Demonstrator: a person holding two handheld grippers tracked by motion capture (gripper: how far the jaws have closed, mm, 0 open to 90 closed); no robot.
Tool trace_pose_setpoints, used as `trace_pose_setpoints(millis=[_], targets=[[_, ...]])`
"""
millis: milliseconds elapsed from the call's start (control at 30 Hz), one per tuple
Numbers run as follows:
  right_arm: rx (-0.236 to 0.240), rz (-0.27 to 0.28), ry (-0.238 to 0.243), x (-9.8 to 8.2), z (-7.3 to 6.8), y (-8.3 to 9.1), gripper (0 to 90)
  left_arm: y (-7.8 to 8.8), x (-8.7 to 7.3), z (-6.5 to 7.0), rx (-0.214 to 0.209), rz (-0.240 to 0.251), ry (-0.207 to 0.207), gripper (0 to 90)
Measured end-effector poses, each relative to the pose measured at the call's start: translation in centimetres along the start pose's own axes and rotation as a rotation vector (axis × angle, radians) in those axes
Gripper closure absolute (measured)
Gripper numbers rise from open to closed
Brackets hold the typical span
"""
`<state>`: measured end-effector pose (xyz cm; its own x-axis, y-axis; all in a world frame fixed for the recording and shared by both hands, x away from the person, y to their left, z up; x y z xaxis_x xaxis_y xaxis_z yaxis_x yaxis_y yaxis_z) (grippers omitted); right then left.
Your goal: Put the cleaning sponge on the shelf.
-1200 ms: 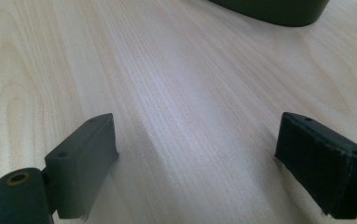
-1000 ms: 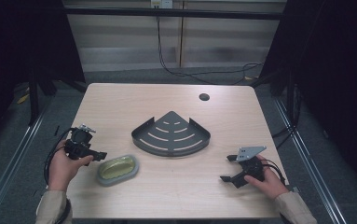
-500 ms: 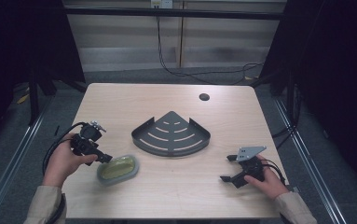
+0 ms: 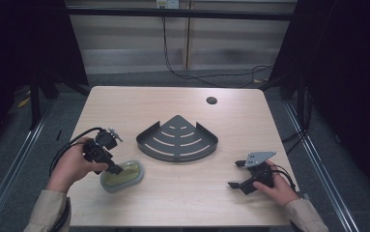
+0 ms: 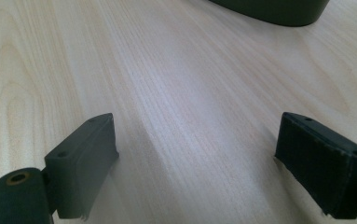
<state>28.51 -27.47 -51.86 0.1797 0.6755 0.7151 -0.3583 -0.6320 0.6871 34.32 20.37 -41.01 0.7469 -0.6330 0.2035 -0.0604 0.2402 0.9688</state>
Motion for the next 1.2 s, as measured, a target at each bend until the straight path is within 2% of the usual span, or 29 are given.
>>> trace_pose_setpoints(millis=[33,100,200,333,433,467,500,567,633,700,800,1033,1067,1200], targets=[[0.0,0.0,0.0,0.0,0.0,0.0,11.8,-0.4,0.1,0.1,-0.001,-0.026,-0.01,34.0],[0.0,0.0,0.001,0.0,0.0,0.0,11.8,-0.7,0.1,0.1,0.0,-0.043,-0.023,36.5],[0.0,0.0,0.001,0.0,0.0,0.0,11.8,-1.0,0.2,0.2,-0.008,-0.043,-0.023,41.2],[0.0,0.0,0.001,0.0,0.0,0.0,11.8,-1.5,0.3,0.3,-0.014,-0.073,-0.046,49.2],[0.0,0.0,0.001,0.0,0.0,0.0,11.8,-1.7,0.5,0.5,-0.003,-0.101,-0.069,55.3],[0.0,0.0,0.001,0.0,0.0,0.0,11.8,-1.8,0.6,0.7,-0.001,-0.1,-0.061,55.3],[0.0,0.0,0.001,0.0,0.0,0.0,11.8,-1.8,0.7,0.7,-0.002,-0.12,-0.069,60.2],[0.0,0.0,0.001,0.0,0.0,0.0,11.8,-1.9,0.9,0.7,-0.006,-0.137,-0.061,67.2],[0.0,0.0,0.001,0.0,0.0,0.0,11.8,-1.9,1.0,0.7,-0.011,-0.15,-0.069,69.3],[0.0,0.0,0.002,0.0,0.0,0.0,11.8,-1.9,1.2,0.8,-0.014,-0.154,-0.068,70.3],[0.0,0.0,0.002,0.0,0.0,0.0,11.8,-1.7,1.6,1.0,-0.018,-0.15,-0.041,70.9],[0.0,0.0,0.0,0.0,0.0,0.0,11.8,-0.7,2.4,1.3,-0.032,-0.182,-0.017,70.9],[0.0,0.0,0.001,0.0,0.0,0.0,11.8,-0.6,2.5,1.4,-0.033,-0.173,-0.004,70.9],[0.0,0.0,0.0,0.0,0.0,0.0,11.8,-0.1,2.9,1.5,-0.032,-0.175,0.0,70.9]])
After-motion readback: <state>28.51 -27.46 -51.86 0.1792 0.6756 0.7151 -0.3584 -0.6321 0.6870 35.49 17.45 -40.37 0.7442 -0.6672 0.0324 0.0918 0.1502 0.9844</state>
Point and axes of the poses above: each handheld gripper's, and its own axes: y roughly backward along the jaws, x roughly out of its top, z roughly to its right, the point moved 1 cm from there along -y, roughly forward along the jaws, and after that the axes turned 13 degrees about y, right-handed, at the moved point
